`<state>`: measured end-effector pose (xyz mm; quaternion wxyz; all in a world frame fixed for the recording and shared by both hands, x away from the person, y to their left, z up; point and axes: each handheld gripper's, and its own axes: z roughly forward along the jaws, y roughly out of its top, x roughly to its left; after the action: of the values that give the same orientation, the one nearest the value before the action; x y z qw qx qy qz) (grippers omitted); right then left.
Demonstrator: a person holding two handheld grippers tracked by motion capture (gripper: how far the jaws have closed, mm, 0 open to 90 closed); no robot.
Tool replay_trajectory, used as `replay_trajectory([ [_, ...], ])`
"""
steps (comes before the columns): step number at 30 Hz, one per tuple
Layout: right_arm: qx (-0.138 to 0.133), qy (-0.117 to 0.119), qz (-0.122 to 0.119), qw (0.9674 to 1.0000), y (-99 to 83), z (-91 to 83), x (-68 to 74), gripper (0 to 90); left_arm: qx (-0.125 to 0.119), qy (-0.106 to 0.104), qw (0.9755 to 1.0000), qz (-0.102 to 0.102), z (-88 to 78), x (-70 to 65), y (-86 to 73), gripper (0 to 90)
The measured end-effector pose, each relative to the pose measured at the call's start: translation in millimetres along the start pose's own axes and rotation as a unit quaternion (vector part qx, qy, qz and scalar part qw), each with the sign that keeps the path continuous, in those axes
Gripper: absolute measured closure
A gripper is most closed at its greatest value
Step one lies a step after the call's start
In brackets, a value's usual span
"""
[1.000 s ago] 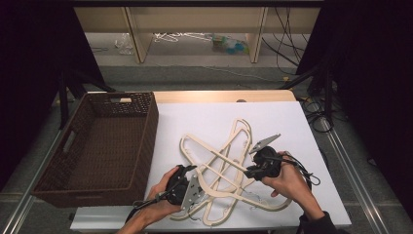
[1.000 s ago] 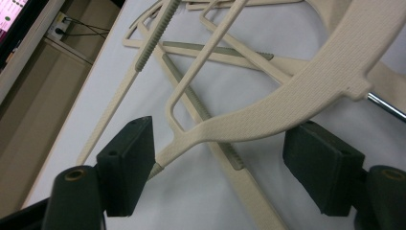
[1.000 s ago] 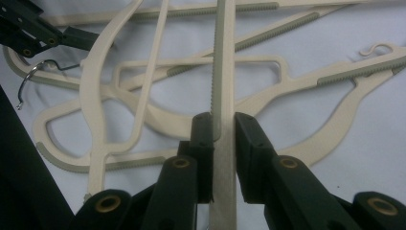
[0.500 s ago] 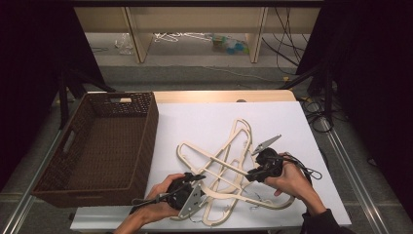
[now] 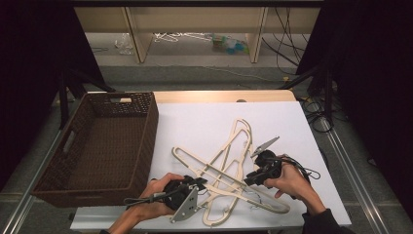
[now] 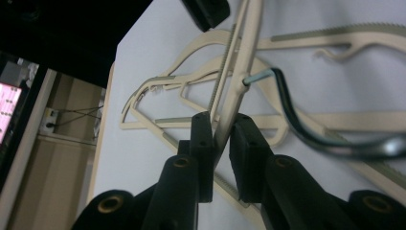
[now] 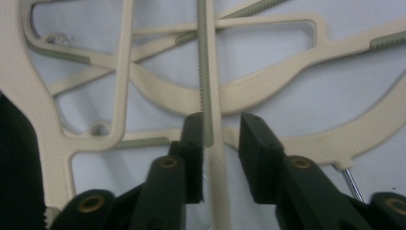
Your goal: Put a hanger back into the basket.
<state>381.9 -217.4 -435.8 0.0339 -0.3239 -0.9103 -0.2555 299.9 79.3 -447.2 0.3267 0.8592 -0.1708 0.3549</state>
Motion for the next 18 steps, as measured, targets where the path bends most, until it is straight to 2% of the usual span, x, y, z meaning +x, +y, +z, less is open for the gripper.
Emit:
replay_trajectory([
  [1,-0.007,-0.002,0.004,1.0,-0.1,-3.0,-0.8,68.7,-0.012,0.009,0.9999,-0.006,0.7,-2.1,1.8,82.7],
  [2,-0.007,-0.002,0.004,1.0,-0.1,-3.0,-0.8,68.7,-0.014,0.015,0.9998,-0.001,-0.1,-2.3,3.8,82.7],
  [4,-0.014,-0.008,0.01,0.9998,-0.1,-8.0,-0.9,62.0,-0.013,0.02,0.9996,0.012,-3.1,-0.1,7.9,83.8],
  [5,-0.028,-0.015,0.018,0.9993,0.5,-13.5,-0.6,56.4,-0.015,0.022,0.9996,0.013,-5.7,1.7,10.1,84.3],
  [7,-0.064,-0.025,0.021,0.9974,3.0,-28.1,0.2,51.2,-0.014,0.028,0.9994,0.015,-10.7,5.0,13.6,85.6],
  [8,-0.088,-0.036,0.024,0.9952,4.9,-37.6,2.4,45.3,-0.013,0.032,0.9993,0.014,-12.6,6.7,14.7,85.8],
  [9,-0.088,-0.036,0.024,0.9952,4.9,-37.6,2.4,45.3,-0.013,0.034,0.9993,0.005,-14.7,9.0,15.7,85.8],
  [10,-0.105,-0.048,0.022,0.993,6.0,-43.2,3.5,44.2,-0.006,0.031,0.9995,0.001,-17.1,11.6,16.5,85.8],
  [11,-0.113,-0.05,0.019,0.9922,7.0,-50.6,4.4,43.5,0.003,0.033,0.9994,0.003,-19.0,12.9,17.2,85.8],
  [12,-0.135,-0.056,0.014,0.9891,7.5,-55.8,5.1,42.3,0.008,0.037,0.9993,0.004,-21.1,13.9,18.0,85.9],
  [13,-0.145,-0.056,0.013,0.9878,8.2,-63.7,5.9,40.5,0.005,0.041,0.9991,-0.004,-22.4,14.6,19.2,85.9],
  [14,-0.168,-0.064,0.016,0.9836,8.6,-71.7,6.9,39.0,0.018,0.035,0.9992,-0.004,-24.8,16.4,20.1,85.9],
  [15,-0.175,-0.065,0.015,0.9823,8.7,-77.1,7.0,38.2,0.02,0.032,0.9993,-0.004,-26.2,18.5,21.6,85.9],
  [16,-0.202,-0.08,0.012,0.976,8.5,-88.5,7.2,35.8,0.023,0.034,0.9991,0.007,-28.1,21.9,23.7,85.8],
  [17,-0.202,-0.08,0.012,0.976,8.5,-88.5,7.2,35.8,0.021,0.039,0.999,0.01,-29.7,24.4,25.1,85.8],
  [18,-0.216,-0.085,0.014,0.9727,8.0,-93.4,7.5,35.5,0.032,0.036,0.9987,0.014,-32.9,26.8,26.5,85.8],
])
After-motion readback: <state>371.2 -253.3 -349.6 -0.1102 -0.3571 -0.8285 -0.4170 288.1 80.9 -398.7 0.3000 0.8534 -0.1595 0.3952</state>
